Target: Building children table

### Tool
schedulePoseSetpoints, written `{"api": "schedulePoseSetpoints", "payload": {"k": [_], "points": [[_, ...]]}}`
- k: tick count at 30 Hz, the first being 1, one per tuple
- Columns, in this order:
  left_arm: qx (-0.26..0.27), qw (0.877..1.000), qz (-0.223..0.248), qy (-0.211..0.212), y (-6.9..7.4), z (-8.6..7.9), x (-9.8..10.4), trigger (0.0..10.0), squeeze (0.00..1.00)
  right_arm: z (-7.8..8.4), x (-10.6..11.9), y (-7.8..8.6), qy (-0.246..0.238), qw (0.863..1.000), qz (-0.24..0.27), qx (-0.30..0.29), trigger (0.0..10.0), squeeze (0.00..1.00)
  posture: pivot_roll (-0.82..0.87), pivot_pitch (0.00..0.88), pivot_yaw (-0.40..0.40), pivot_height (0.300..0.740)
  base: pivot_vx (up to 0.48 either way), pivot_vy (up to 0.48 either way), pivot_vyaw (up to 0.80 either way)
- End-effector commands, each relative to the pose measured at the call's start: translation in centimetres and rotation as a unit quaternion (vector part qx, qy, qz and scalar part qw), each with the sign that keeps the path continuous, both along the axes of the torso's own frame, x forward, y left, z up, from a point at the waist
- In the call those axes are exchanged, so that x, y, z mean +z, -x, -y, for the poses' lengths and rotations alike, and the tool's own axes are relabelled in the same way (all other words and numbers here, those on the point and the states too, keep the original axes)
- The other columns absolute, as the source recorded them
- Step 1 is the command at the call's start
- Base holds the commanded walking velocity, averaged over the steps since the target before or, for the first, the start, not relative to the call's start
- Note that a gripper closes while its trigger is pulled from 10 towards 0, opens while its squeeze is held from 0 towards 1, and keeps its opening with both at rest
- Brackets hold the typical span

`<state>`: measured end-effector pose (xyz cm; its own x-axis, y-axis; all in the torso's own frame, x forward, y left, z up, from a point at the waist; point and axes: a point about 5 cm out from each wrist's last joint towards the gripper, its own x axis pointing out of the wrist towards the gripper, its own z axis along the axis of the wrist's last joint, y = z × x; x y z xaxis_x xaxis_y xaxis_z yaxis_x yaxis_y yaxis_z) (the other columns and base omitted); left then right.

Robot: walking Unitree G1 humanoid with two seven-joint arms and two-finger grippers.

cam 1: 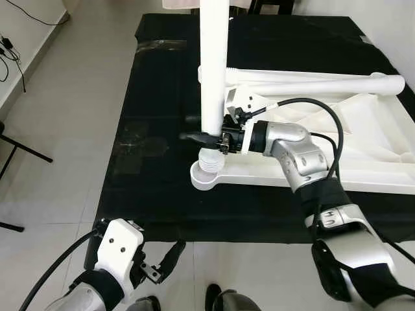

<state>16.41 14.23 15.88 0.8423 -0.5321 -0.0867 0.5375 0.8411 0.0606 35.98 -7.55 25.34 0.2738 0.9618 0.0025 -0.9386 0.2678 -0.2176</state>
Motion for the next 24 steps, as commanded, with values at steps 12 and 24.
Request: {"api": "schedulePoseSetpoints", "payload": {"k": [12, 24], "points": [[-0.006, 1.000, 0.008, 0.006, 0.5, 0.4, 0.1, 10.0, 0.00, -1.5, -3.0, 2.6, 0.057, 0.993, 0.003, 0.099, 10.0, 0.00, -0.18, 0.328, -0.089, 0.740, 0.000, 0.000, 0.00], [-0.006, 1.000, 0.012, 0.006, 0.3, 0.4, 0.1, 10.0, 0.00, -1.2, -3.3, 1.2, 0.099, 0.994, 0.021, 0.036, 10.0, 0.00, -0.18, 0.332, -0.091, 0.740, 0.000, 0.000, 0.00]]}}
